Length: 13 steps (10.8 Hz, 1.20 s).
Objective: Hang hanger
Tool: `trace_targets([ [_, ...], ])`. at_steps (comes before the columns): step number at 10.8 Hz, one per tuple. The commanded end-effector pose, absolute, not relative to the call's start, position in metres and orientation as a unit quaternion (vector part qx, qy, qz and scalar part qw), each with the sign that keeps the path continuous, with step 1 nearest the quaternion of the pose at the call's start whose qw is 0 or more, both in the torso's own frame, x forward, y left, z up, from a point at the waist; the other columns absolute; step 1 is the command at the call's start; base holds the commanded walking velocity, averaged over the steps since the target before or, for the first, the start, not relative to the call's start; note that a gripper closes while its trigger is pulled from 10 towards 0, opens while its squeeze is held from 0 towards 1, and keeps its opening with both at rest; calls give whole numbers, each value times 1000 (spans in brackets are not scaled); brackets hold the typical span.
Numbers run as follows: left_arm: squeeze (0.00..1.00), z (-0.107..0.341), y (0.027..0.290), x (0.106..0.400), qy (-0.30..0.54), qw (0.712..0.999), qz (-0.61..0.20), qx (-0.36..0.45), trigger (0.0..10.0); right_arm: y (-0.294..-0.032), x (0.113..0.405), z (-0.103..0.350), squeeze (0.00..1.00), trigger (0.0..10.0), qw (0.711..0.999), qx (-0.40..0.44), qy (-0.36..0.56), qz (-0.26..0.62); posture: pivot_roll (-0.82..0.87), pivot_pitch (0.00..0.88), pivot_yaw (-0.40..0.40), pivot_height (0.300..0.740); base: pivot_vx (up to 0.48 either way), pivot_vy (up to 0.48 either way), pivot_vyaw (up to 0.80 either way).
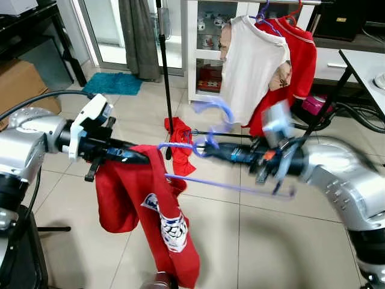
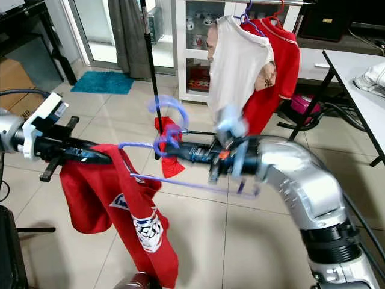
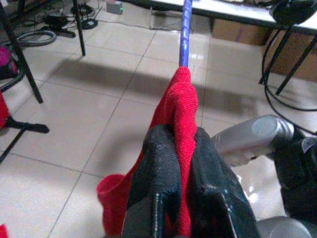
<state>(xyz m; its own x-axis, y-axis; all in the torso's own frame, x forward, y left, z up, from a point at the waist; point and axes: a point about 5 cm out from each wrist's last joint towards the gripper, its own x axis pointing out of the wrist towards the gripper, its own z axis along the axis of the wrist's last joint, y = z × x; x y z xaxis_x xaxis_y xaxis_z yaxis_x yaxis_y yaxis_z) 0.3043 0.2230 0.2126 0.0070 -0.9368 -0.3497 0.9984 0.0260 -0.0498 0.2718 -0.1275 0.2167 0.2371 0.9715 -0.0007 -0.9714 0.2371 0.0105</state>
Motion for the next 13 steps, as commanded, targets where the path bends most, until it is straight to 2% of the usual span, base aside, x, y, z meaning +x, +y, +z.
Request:
trace_targets([
  [1, 0, 219, 228, 304, 124, 712, -684, 98, 0, -133, 275, 222, 1000, 10000, 796, 11, -7, 606, 0, 0, 53, 740, 0, 0, 0],
  [3, 0, 223, 225, 302, 121, 711, -684, 103, 0, -153, 283, 218, 1000, 10000, 836, 11, -14, 549, 0, 0, 53, 740, 0, 0, 0],
  [5, 0, 222, 228, 304, 125, 732, -661, 113, 0, -182, 284, 228, 1000, 10000, 879, 27, -68, 471, 1, 0, 53, 740, 0, 0, 0],
  [6, 0, 224, 224, 315, 98, 764, -622, 136, 0, -183, 280, 237, 1000, 10000, 881, 71, -94, 459, 4, 0, 52, 740, 0, 0, 0],
  [7, 0, 230, 220, 325, 72, 789, -591, 150, 0, -173, 270, 239, 1000, 10000, 860, 92, -101, 492, 6, 0, 53, 740, 0, 0, 0],
  [8, 0, 239, 219, 329, 58, 793, -588, 146, 0, -159, 257, 234, 1000, 10000, 833, 98, -91, 537, 6, 0, 55, 740, 0, 0, 0],
  [9, 0, 257, 217, 329, 35, 789, -602, 117, 0, -144, 238, 216, 1000, 10000, 796, 93, -42, 596, 7, 0, 63, 740, 0, 0, 0],
  [10, 0, 274, 215, 326, 18, 775, -624, 95, 0, -135, 235, 211, 1000, 10000, 793, 99, -34, 600, 11, 0, 70, 740, 0, 0, 0],
  [12, 0, 295, 210, 322, -1, 746, -663, 61, 0, -118, 240, 206, 1000, 10000, 812, 80, -36, 577, 26, 7, 73, 740, 0, 0, 0],
  [13, 0, 305, 210, 318, -1, 730, -682, 49, 0, -112, 245, 199, 1000, 10000, 830, 57, -35, 553, 32, 15, 73, 740, 0, 0, 0],
])
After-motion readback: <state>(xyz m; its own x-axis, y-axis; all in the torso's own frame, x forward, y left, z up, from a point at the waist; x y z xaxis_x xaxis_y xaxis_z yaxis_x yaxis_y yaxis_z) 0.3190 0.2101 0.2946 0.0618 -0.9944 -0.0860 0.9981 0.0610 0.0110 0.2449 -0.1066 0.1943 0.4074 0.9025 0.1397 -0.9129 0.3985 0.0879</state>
